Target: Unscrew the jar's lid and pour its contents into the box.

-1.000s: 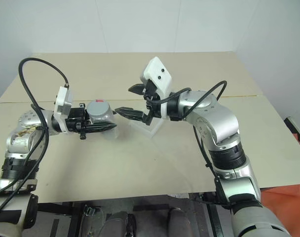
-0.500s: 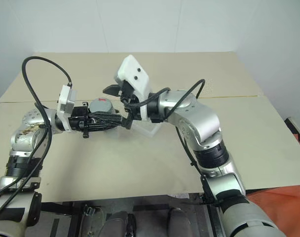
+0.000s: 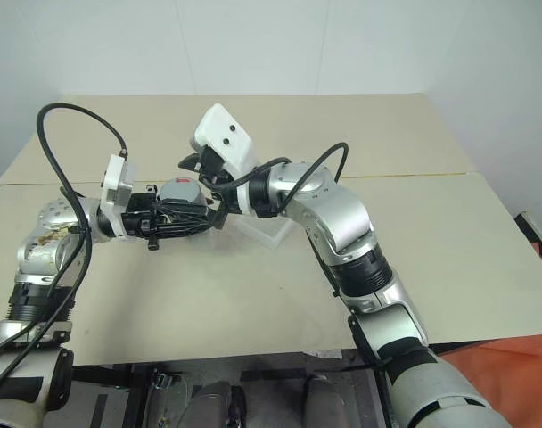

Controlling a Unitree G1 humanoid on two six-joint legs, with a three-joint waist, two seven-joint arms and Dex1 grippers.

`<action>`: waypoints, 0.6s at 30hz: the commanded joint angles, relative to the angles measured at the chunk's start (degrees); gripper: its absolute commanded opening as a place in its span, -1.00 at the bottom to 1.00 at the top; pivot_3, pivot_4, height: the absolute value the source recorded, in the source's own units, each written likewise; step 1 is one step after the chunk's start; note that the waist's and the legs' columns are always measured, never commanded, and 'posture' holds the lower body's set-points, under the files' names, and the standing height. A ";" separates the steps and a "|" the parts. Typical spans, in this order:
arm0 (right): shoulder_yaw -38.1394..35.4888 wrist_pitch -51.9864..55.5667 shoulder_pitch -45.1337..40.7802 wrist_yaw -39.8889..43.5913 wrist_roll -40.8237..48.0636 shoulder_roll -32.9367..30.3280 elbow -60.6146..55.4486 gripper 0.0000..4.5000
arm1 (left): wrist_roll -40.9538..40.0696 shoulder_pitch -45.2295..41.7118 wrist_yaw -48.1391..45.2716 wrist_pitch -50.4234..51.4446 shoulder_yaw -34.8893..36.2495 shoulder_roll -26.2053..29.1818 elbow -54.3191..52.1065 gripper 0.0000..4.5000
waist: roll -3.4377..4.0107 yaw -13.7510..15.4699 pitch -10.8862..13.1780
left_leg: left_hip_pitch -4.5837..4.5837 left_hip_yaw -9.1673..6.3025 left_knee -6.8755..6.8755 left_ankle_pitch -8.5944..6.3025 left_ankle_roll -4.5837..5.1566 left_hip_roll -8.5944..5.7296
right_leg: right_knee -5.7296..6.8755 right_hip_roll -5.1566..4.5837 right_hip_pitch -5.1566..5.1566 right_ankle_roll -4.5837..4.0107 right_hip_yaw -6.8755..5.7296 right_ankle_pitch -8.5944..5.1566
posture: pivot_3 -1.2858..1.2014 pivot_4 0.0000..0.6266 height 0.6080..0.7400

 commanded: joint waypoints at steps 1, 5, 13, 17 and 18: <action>-1.33 -1.81 -0.97 0.24 -0.72 -0.52 -0.54 0.99 | -0.95 -0.21 -0.34 -0.45 1.36 1.26 -2.35 -0.14 | 0.00 0.02 0.00 | 0.00 0.00 0.00 0.00 0.00 0.00 | 0.00 0.00 0.00 0.00 0.00 0.00 | 0.03 -0.52 1.00; -2.00 -1.65 -0.35 0.39 -0.68 -1.64 -1.13 0.99 | -1.03 -0.15 -0.37 -0.35 1.37 1.50 -2.43 -0.14 | 0.00 0.00 0.00 | 0.00 0.00 0.00 0.00 0.00 0.00 | 0.00 0.00 0.00 0.00 0.00 0.00 | 0.03 -0.52 1.00; -2.75 -1.29 0.60 0.72 -0.41 -3.64 -2.38 0.99 | -1.16 -0.48 -0.46 -0.36 1.13 1.65 -2.31 -0.14 | 0.00 0.03 0.00 | 0.00 0.00 0.00 0.00 0.00 0.00 | 0.00 0.00 0.00 0.00 0.00 0.00 | 0.03 -0.52 1.00; -3.09 -1.12 1.03 0.65 -0.21 -4.55 -2.82 0.99 | -1.28 -0.46 -0.52 -0.26 1.12 1.69 -2.43 -0.14 | 0.00 0.02 0.00 | 0.00 0.00 0.00 0.00 0.00 0.00 | 0.00 0.00 0.00 0.00 0.00 0.00 | 0.03 -0.52 1.00; -3.17 -1.07 1.13 0.62 -0.17 -4.76 -2.93 0.99 | -1.28 -0.45 -0.53 -0.26 1.12 1.70 -2.44 -0.14 | 0.00 0.01 0.00 | 0.00 0.00 0.00 0.00 0.00 0.00 | 0.00 0.00 0.00 0.00 0.00 0.00 | 0.03 -0.52 1.00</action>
